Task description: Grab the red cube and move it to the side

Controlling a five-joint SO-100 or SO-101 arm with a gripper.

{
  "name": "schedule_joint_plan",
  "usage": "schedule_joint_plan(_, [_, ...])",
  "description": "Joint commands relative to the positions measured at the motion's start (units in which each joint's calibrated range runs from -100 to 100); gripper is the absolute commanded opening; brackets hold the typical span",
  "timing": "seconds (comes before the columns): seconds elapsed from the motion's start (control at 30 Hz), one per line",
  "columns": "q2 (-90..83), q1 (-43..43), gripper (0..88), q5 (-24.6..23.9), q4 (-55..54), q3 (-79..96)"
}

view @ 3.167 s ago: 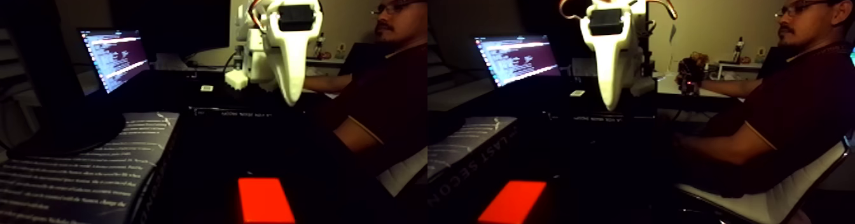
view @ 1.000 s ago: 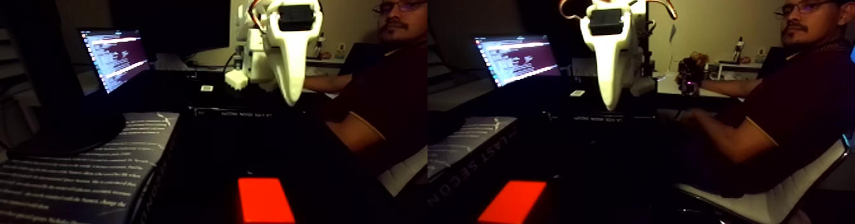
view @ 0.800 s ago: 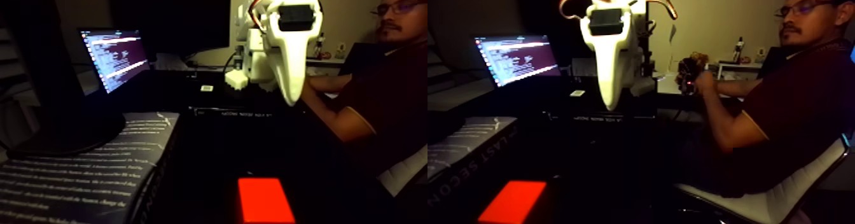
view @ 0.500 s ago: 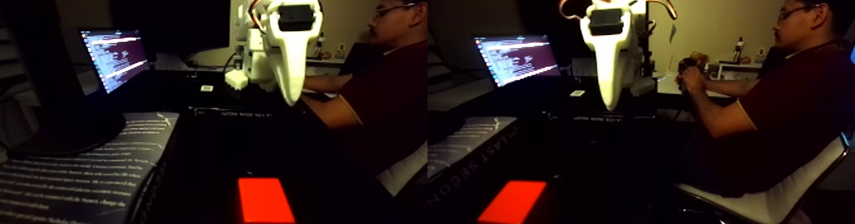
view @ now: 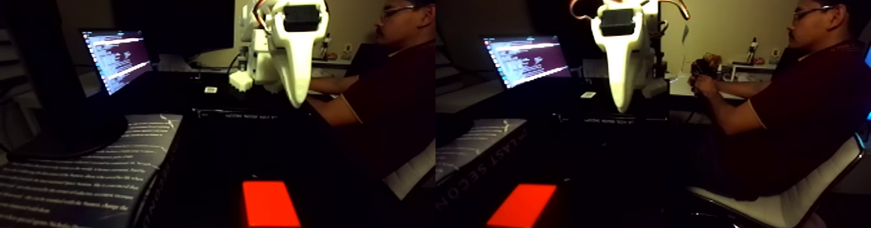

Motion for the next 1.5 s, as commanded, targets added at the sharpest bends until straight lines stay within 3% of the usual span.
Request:
schedule_joint_plan(0.0, [-0.5,0.1,0.6,-0.1,0.2,-0.3])
schedule_joint_plan(1.33, [-0.3,0.1,0.6,0.0,-0.5,-1.1])
schedule_joint_plan(1.47, [2.2,0.3,0.7,2.5,-0.5,-3.6])
